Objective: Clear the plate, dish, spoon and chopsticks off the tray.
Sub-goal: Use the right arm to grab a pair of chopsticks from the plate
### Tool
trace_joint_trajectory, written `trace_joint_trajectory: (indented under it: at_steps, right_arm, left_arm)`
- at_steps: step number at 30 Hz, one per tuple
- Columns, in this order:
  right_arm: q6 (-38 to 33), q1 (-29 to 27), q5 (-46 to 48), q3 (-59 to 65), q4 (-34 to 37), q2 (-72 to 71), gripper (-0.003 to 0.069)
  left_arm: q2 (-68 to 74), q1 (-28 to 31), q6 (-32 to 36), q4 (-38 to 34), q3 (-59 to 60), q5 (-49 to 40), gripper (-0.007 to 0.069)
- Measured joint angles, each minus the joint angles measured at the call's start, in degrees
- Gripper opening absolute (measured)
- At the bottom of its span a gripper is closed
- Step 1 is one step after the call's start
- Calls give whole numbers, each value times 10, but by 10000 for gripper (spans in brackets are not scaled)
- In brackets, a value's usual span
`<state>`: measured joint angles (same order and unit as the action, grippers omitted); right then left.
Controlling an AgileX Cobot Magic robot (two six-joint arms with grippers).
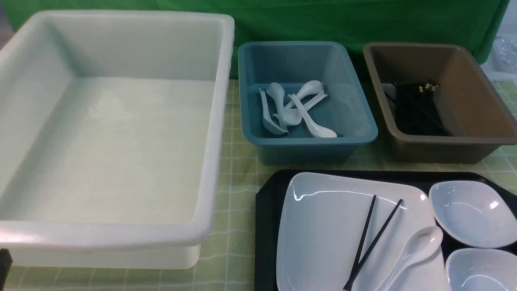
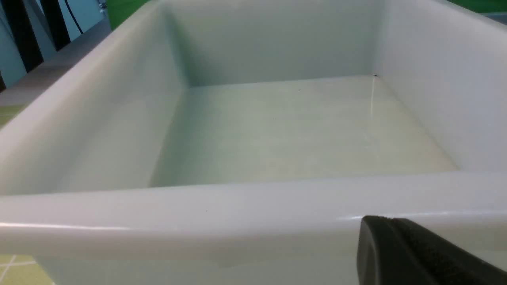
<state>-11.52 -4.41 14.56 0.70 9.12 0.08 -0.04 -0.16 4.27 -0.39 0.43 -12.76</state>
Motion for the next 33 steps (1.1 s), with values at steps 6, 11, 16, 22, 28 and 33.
trace_joint_trajectory:
  at_steps: [6,11,16,22,28,33]
  right_arm:
    - [0,0,0,0,0,0,240]
    - [0,0,0,0,0,0,240]
    - [0,0,0,0,0,0,240]
    - [0,6,0,0,0,0,240]
    - [0,6,0,0,0,0,240]
    - [0,6,-24,0,0,0,240]
  left_arm:
    - [0,0,0,0,0,0,20]
    - [0,0,0,0,0,0,20]
    - [0,0,0,1,0,0,20]
    - [0,0,0,27,0,23,20]
    - [0,0,-5,20,0,139,20]
    - [0,0,-13,18,0,244,20]
